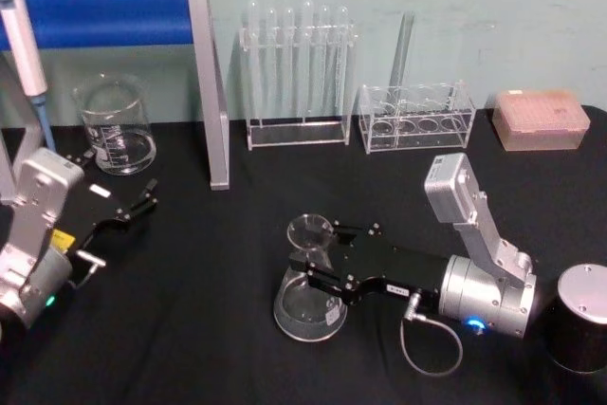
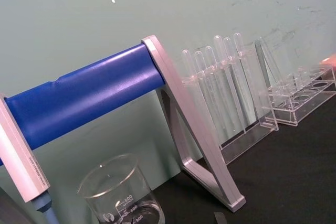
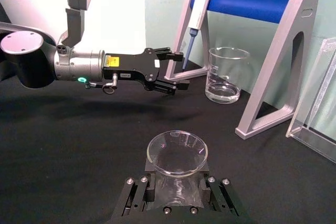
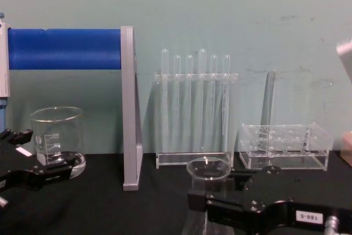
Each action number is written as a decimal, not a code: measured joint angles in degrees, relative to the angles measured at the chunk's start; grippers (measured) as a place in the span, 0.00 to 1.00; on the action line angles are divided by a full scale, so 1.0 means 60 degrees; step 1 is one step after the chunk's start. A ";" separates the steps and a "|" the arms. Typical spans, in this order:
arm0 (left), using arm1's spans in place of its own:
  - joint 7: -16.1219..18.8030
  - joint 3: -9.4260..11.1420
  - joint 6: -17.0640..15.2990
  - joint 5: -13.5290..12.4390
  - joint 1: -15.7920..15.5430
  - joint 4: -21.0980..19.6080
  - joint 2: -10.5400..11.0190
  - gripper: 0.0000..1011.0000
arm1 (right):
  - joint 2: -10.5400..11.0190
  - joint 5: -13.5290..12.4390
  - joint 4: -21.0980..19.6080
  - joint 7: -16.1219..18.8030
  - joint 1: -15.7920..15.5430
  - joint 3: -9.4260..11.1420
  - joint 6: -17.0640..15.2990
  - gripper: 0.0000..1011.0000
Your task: Grasp the erlenmeyer flask with one hand, shake it three times, then place it back.
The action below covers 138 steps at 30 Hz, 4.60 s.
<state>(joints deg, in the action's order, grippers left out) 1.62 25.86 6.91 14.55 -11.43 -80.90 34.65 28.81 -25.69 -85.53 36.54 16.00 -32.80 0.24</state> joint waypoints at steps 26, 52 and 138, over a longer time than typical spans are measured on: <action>0.0000 0.0000 0.0000 0.0000 0.0000 0.0000 0.0000 0.99 | -0.0002 0.0012 -0.0030 -0.0072 -0.0036 -0.0012 -0.0121 0.44; 0.0000 0.0000 0.0000 0.0000 0.0001 0.0000 0.0000 0.99 | -0.0004 0.0020 -0.0018 -0.0061 -0.0035 -0.0013 -0.0132 0.44; 0.0000 0.0000 0.0000 0.0000 0.0000 0.0000 0.0000 0.99 | 0.1161 -0.0285 -0.1405 -0.1043 -0.1668 0.1028 -0.0432 0.99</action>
<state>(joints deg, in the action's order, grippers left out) 1.62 25.86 6.91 14.55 -11.43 -80.90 34.65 35.78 -27.40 -93.96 30.29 5.99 -26.64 -2.36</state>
